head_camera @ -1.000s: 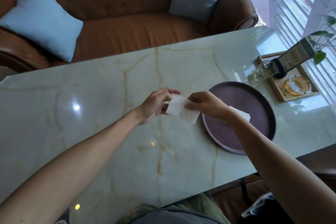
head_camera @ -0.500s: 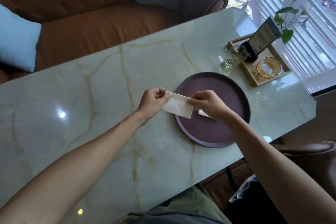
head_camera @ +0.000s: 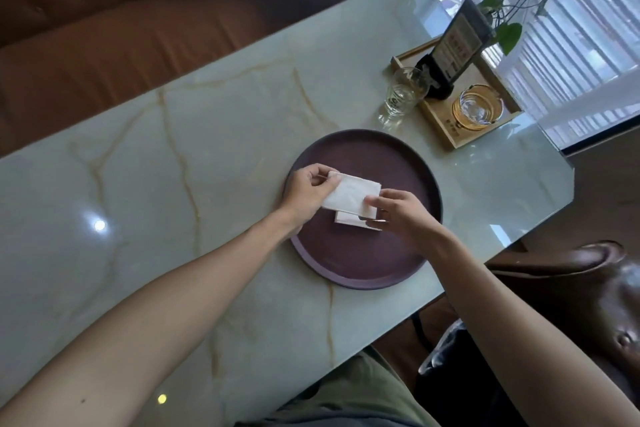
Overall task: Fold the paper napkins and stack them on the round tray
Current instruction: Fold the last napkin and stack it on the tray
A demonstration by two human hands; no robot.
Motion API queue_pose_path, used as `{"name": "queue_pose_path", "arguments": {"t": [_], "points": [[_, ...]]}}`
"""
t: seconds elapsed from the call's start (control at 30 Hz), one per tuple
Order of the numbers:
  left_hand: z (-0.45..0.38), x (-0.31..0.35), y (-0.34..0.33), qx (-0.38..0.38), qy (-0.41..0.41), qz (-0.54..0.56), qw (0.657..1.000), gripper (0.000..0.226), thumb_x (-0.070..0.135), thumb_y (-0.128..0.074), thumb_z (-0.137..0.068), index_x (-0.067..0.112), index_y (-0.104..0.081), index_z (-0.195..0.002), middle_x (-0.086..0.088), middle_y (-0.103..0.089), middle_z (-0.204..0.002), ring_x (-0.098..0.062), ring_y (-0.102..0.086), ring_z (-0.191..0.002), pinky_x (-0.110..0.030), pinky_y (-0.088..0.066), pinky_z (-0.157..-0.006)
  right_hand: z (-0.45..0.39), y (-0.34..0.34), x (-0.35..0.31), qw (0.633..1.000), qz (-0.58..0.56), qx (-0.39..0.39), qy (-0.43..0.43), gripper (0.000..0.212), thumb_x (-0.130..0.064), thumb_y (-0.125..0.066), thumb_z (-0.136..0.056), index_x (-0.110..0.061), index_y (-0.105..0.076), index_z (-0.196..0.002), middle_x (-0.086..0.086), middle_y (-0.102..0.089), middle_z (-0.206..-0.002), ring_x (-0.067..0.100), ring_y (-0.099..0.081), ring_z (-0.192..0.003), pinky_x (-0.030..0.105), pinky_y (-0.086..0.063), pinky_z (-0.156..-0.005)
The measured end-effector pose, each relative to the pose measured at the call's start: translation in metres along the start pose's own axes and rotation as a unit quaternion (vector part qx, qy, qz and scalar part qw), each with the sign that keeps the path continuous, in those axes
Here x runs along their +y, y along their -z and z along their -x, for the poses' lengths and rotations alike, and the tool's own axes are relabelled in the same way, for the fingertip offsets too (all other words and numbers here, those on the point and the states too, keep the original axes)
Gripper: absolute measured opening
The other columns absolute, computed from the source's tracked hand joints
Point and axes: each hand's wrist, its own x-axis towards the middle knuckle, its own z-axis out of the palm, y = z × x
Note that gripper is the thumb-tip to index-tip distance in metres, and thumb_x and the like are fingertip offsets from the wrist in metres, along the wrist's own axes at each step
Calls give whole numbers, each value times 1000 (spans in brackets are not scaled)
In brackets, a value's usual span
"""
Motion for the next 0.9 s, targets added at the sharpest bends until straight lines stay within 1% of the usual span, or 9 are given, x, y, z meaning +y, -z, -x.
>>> {"name": "queue_pose_path", "arguments": {"t": [0.07,0.13,0.23,0.3,0.37,0.47,0.6,0.77,0.9], "points": [[-8,-8,-14,-10,14,-37,999,8,9,-71,-91,11,-71,-99,-9,-74,-95,-15,-66,-85,-34,-56,-84,-6,6,5,999,3,50,-7,8,-8,-70,-90,-3,-70,-97,8,-72,-81,23,-73,-74,47,-57,-91],[-15,-17,-24,-21,28,-93,995,16,7,-72,-87,13,-71,-102,-5,-75,-95,-13,-68,-85,-37,-57,-88,-14,12,11,995,38,89,-12,2,-5,-69,-87,-3,-71,-87,6,-69,-76,19,-69,-68,49,-59,-86],[-21,-27,-33,-30,32,-195,980,23,10,-75,-82,19,-72,-102,-4,-75,-93,-16,-68,-85,-35,-56,-85,-25,21,21,982,136,128,-7,13,-12,-69,-80,1,-69,-81,6,-66,-73,22,-62,-70,43,-55,-65],[-23,-30,-37,-37,31,-246,968,25,11,-74,-80,21,-71,-102,-5,-75,-93,-19,-70,-89,-34,-55,-84,-30,24,27,972,188,137,-8,20,-19,-68,-79,1,-68,-81,5,-67,-70,23,-63,-66,43,-53,-60],[-25,-33,-40,-43,29,-270,961,25,10,-73,-81,21,-70,-103,-2,-74,-91,-19,-69,-87,-32,-55,-80,-33,25,29,964,223,147,-8,19,-24,-68,-78,-5,-68,-77,6,-71,-72,28,-70,-69,47,-59,-66],[-25,-35,-41,-46,22,-288,956,25,8,-70,-83,18,-68,-106,6,-68,-81,-18,-67,-80,-28,-53,-75,-33,23,30,947,283,153,-6,21,-27,-67,-78,-7,-63,-71,9,-71,-73,30,-71,-73,44,-58,-70],[-28,-40,-40,-40,8,-313,949,22,10,-70,-84,17,-67,-105,9,-64,-77,-18,-65,-77,-34,-55,-78,-35,21,33,943,297,150,-15,23,-30,-67,-79,-11,-60,-69,7,-70,-72,30,-71,-72,42,-57,-71],[-32,-47,-39,-36,-3,-320,947,30,11,-72,-86,16,-63,-114,6,-60,-79,-22,-63,-79,-39,-56,-83,-36,19,39,941,301,153,-14,29,-35,-66,-82,-16,-53,-64,7,-69,-72,31,-70,-72,42,-57,-70],[-31,-51,-40,-31,-15,-352,936,33,16,-71,-90,17,-59,-120,4,-58,-90,-21,-61,-82,-40,-53,-84,-34,20,43,933,318,168,-19,23,-35,-63,-88,-16,-59,-76,1,-68,-79,26,-66,-79,38,-51,-69]]}}
